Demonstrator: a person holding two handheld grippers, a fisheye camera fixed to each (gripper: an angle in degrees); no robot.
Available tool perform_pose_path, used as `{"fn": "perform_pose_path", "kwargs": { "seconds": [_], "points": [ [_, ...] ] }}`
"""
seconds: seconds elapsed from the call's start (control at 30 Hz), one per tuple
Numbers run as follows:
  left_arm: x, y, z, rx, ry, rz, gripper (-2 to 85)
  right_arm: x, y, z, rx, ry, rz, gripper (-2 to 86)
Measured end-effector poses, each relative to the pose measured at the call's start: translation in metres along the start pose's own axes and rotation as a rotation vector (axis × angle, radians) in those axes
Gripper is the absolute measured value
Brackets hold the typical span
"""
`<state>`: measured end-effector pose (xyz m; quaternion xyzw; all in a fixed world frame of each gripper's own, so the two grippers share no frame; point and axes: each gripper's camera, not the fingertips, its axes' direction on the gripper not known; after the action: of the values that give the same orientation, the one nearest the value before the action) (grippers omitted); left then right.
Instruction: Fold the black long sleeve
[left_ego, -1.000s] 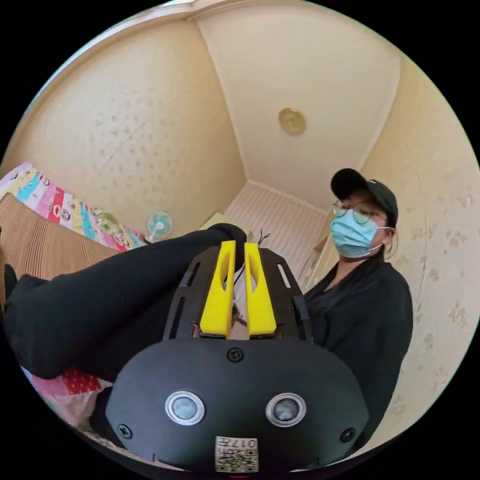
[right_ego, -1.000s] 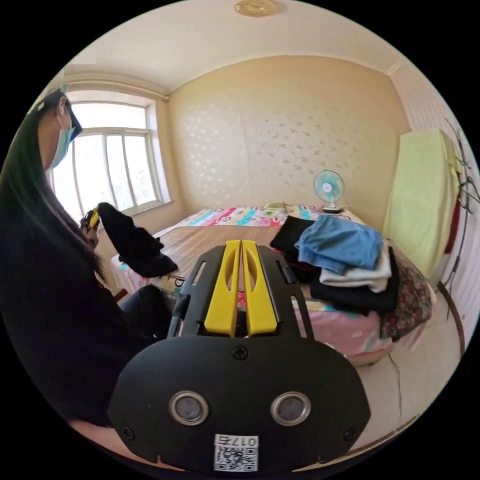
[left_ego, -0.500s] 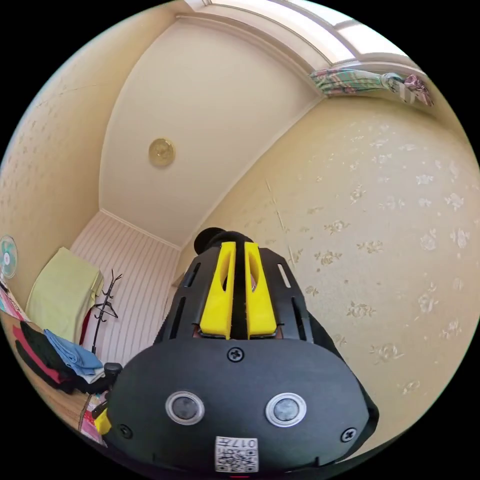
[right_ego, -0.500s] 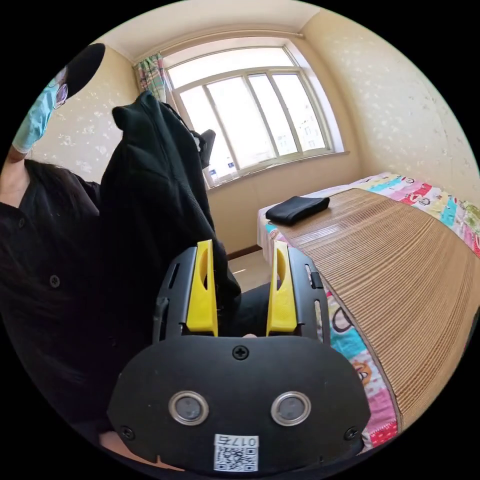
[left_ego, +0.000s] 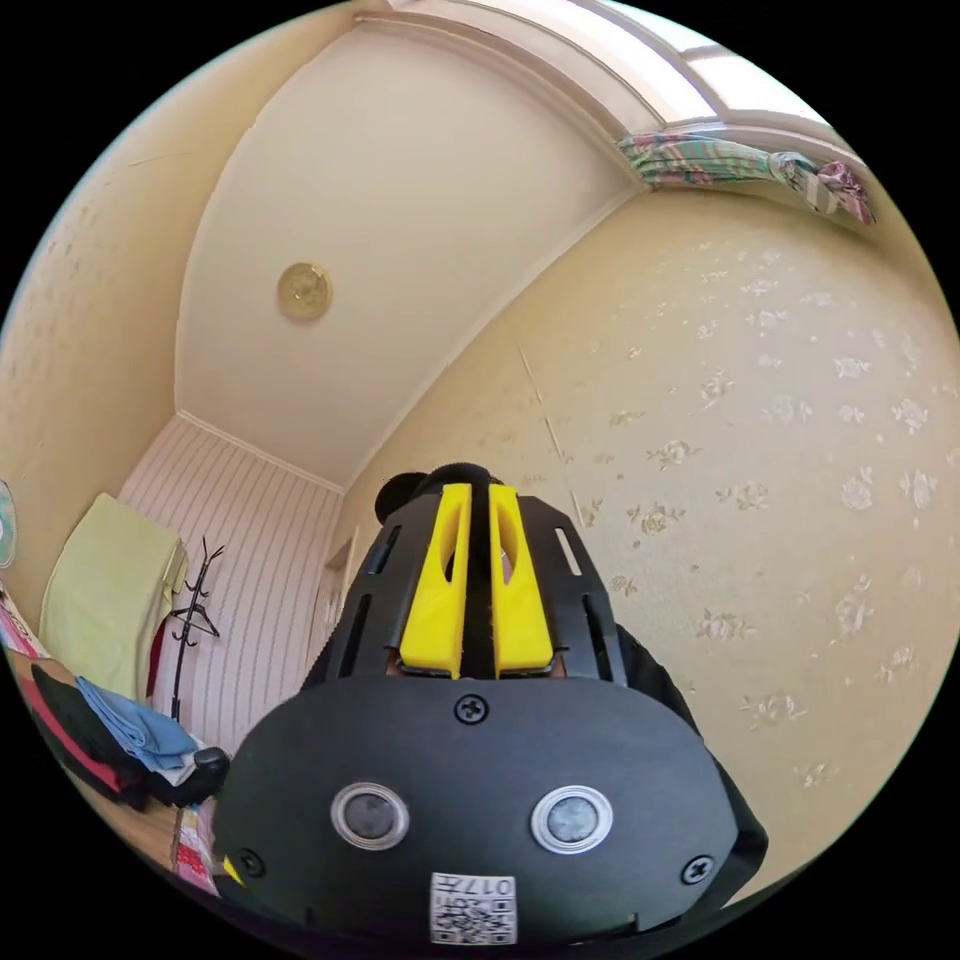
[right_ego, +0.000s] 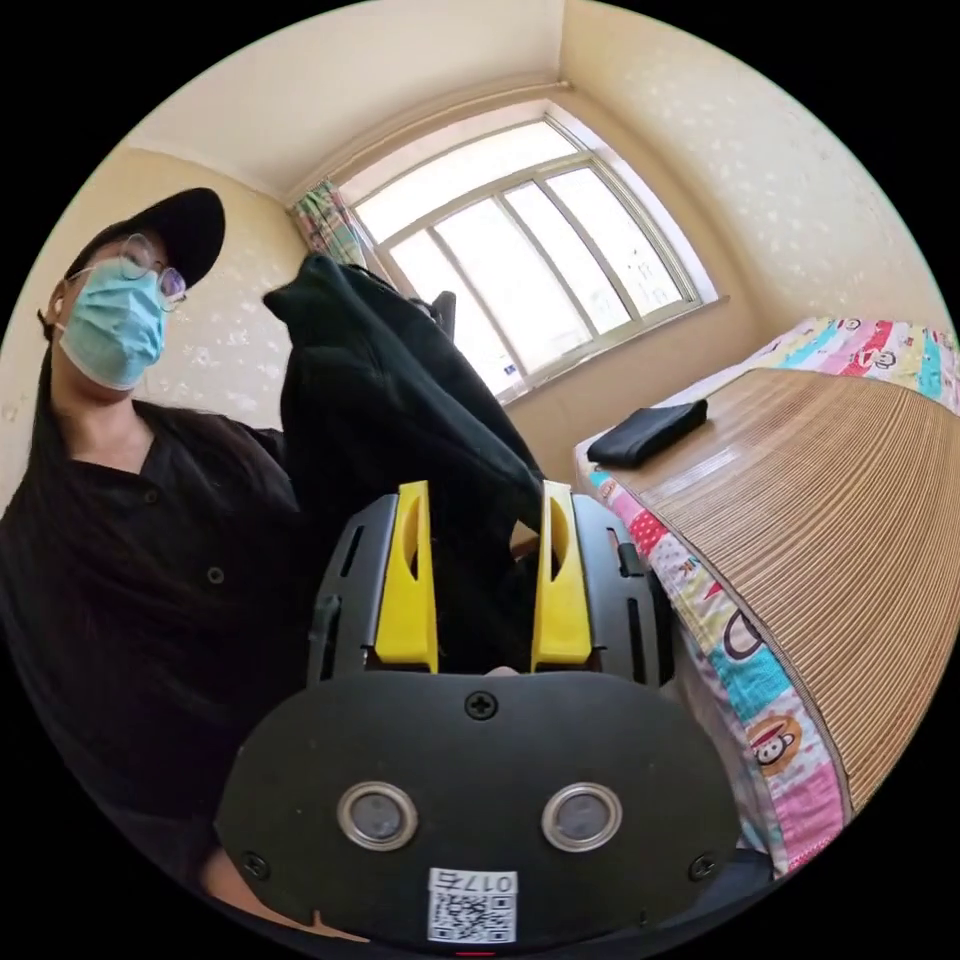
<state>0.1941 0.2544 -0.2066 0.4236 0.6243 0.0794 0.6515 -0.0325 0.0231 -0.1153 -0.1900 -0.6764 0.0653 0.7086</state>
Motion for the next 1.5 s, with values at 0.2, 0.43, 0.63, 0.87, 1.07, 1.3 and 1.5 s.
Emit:
{"fn": "perform_pose_path", "kwargs": {
  "seconds": [0.2,0.43,0.63,0.87,1.07,1.3,1.5],
  "points": [
    [-0.032,-0.007,0.023,-0.029,0.102,-0.060,3.7,-0.040,-0.027,0.036,-0.057,0.381,-0.039,5.1],
    [0.077,-0.044,0.012,-0.103,-0.624,0.059,3.6,-0.141,-0.070,-0.115,0.431,0.709,-0.077,4.2],
    [0.092,-0.065,0.043,-0.115,-1.144,0.159,2.9,-0.205,-0.153,-0.145,0.553,0.932,-0.179,4.2],
    [-0.120,-0.181,-0.020,-0.452,-1.884,0.123,2.0,0.016,-0.331,-0.156,0.050,1.152,0.043,4.6],
    [-0.331,-0.165,-0.227,-0.537,-2.049,-0.463,4.4,0.233,-0.290,-0.142,-0.119,1.231,0.381,6.5],
    [-0.371,0.044,-0.324,-0.709,-1.848,-0.790,6.8,0.261,-0.125,-0.055,-0.309,0.912,0.471,7.1],
    [-0.330,0.137,-0.315,-0.846,-1.927,-0.818,3.9,0.227,-0.026,-0.054,-0.221,0.949,0.635,4.6]
  ]
}}
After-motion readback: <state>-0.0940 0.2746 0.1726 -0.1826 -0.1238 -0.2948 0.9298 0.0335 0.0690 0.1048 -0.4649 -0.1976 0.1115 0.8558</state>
